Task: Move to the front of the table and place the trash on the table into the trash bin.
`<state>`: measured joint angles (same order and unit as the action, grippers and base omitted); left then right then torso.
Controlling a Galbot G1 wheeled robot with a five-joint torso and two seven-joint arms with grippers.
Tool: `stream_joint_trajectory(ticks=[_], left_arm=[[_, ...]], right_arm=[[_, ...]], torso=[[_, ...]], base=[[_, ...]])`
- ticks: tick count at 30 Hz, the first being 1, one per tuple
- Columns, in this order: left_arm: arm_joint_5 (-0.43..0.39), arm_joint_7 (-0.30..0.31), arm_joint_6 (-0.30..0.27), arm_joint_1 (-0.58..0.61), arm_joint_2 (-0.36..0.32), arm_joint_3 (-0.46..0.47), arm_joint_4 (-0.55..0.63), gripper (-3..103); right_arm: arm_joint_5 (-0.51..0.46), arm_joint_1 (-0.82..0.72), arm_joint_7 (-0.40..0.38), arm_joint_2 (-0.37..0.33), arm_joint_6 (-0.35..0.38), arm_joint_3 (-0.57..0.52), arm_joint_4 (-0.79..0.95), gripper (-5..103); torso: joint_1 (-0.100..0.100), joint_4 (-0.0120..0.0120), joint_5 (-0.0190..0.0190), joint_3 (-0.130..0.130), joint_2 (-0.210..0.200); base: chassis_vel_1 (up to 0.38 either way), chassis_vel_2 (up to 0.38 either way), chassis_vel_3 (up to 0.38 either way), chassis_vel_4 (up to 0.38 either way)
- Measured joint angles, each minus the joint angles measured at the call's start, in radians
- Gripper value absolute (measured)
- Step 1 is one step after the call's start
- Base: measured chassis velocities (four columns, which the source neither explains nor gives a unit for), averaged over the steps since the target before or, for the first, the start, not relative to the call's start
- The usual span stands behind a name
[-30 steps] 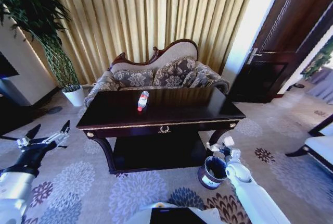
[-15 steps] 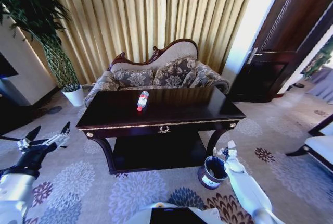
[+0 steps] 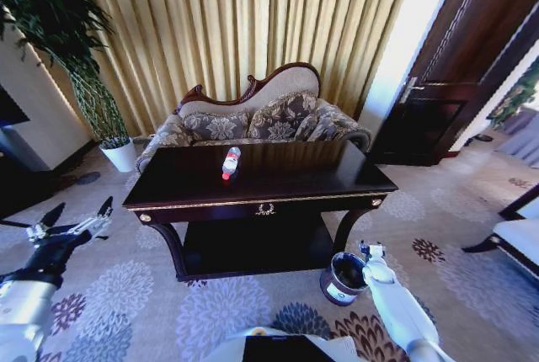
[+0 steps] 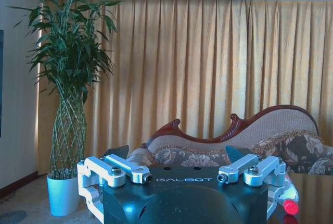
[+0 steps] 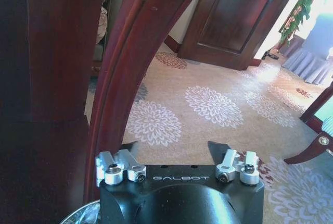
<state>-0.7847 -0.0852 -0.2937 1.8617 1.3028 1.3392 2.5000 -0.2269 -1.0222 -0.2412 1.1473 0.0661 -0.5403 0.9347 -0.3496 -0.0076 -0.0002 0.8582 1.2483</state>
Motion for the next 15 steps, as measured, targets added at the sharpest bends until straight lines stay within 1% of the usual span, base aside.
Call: stream_joint_trajectory(ticks=[1,3,4,5,7,13,15], left_arm=[[0.000,0.000,0.000,0.000,0.000,0.000,0.000,100],[0.000,0.000,0.000,0.000,0.000,0.000,0.000,100],[-0.001,0.000,0.001,0.000,0.000,0.000,0.000,100],[-0.001,-0.001,0.002,0.001,0.000,0.000,0.000,100],[-0.002,-0.001,0.005,0.002,0.000,0.000,0.000,100],[-0.003,-0.001,0.009,0.004,0.001,0.001,0.000,100],[-0.003,-0.001,0.009,0.000,0.004,0.000,0.000,100]], right_arm=[[-0.004,-0.003,0.000,-0.001,0.000,0.000,0.004,82],[-0.010,-0.008,0.000,-0.001,0.001,0.000,0.010,82],[-0.020,-0.016,0.000,-0.001,0.004,0.000,0.021,92],[-0.024,-0.020,0.000,-0.001,0.005,0.000,0.026,92],[-0.028,-0.027,0.000,0.000,0.006,0.000,0.032,99],[-0.047,-0.050,0.001,0.000,0.010,-0.007,0.056,100],[-0.128,-0.110,0.007,-0.019,0.042,-0.008,0.166,100]], torso=[[0.000,0.0000,0.0000,0.000,0.000],[0.000,0.0000,0.0000,0.000,0.000],[0.000,0.0000,0.0000,0.000,0.000],[0.000,0.0000,0.0000,0.000,0.000],[0.000,0.0001,0.0000,0.000,0.000],[0.000,0.0003,0.0000,0.000,0.000],[0.000,-0.0002,0.0004,0.000,0.000]], base=[[0.000,0.000,0.000,0.000],[0.000,0.000,0.000,0.000],[0.000,0.000,0.000,0.000],[0.000,0.000,0.000,0.000],[0.000,0.000,0.000,0.000],[0.000,0.000,0.000,0.000],[0.000,0.000,0.000,0.000]])
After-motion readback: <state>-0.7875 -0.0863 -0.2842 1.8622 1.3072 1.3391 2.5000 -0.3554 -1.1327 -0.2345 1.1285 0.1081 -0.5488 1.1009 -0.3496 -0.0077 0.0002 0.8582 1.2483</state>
